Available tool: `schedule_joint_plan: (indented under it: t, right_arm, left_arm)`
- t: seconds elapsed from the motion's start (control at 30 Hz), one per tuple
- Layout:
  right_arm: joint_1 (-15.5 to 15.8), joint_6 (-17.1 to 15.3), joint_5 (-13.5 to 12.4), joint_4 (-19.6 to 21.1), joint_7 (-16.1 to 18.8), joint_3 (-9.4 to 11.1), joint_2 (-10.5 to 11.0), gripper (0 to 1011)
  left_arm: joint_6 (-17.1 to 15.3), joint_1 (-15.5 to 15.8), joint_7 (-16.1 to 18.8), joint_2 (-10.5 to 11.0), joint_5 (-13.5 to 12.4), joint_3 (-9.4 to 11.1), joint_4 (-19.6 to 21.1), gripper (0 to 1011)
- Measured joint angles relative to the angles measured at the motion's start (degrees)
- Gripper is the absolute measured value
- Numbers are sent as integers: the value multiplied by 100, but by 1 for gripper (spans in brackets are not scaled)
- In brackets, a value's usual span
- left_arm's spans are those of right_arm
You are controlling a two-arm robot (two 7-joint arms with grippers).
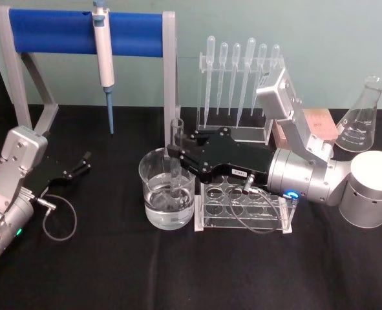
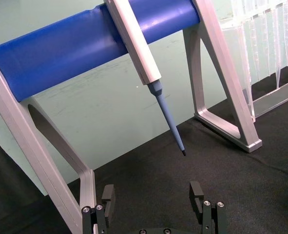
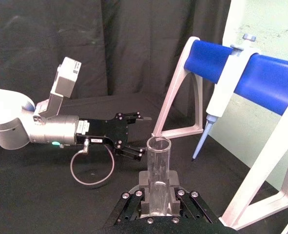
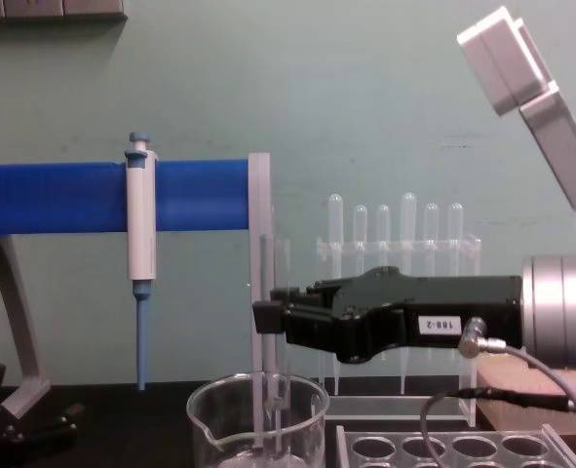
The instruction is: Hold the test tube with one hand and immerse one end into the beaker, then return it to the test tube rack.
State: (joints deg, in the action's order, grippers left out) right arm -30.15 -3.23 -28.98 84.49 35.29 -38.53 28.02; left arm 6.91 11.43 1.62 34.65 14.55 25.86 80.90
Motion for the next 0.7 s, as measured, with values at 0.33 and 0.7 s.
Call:
schedule_joint_plan:
  t: [0.33,0.7]
  right_arm:
    - [162,122,126,-142,29,84,-111,222]
    - [277,130,246,-190,83,170,-184,222]
  left_arm:
    - [0,0,0,0,0,0,0,1000]
    - [0,0,0,0,0,0,0,1000]
